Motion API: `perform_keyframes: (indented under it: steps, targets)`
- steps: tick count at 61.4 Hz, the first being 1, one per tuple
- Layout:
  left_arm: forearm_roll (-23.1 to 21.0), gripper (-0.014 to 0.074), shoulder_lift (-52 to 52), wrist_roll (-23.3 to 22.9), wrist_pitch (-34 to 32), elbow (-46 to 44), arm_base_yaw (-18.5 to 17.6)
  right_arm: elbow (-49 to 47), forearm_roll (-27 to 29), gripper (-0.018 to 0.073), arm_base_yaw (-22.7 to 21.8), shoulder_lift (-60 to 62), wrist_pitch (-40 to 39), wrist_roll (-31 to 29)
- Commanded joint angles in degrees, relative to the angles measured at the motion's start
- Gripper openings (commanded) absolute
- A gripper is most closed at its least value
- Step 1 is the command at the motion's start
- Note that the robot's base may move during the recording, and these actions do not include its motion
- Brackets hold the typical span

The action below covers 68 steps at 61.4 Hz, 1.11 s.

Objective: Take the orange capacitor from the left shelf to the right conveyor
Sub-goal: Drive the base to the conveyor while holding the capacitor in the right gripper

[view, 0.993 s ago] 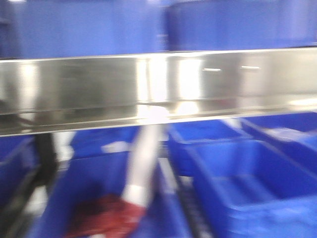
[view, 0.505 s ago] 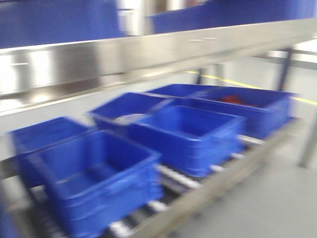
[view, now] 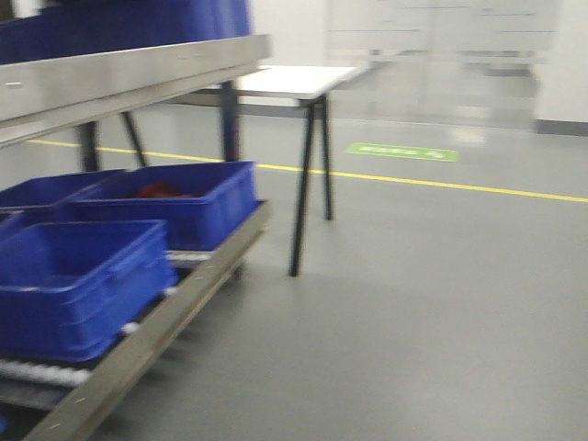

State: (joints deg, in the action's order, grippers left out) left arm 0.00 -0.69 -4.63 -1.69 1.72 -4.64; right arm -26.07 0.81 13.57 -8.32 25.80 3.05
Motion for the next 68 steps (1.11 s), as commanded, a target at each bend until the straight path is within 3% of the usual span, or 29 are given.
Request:
perform_keyframes:
  steps: [1,68]
  targets:
    - [0.00,-0.0105,-1.11,0.03,-4.79,-0.23,-0.09,-1.61,0.09,0.0183,-0.17,-0.79,-5.57,-0.03]
    - [0.00,-0.0105,-1.11,0.03,-4.79,-0.23,-0.09,-1.61,0.09,0.0183,-0.17,-0.79,-5.57,-0.03]
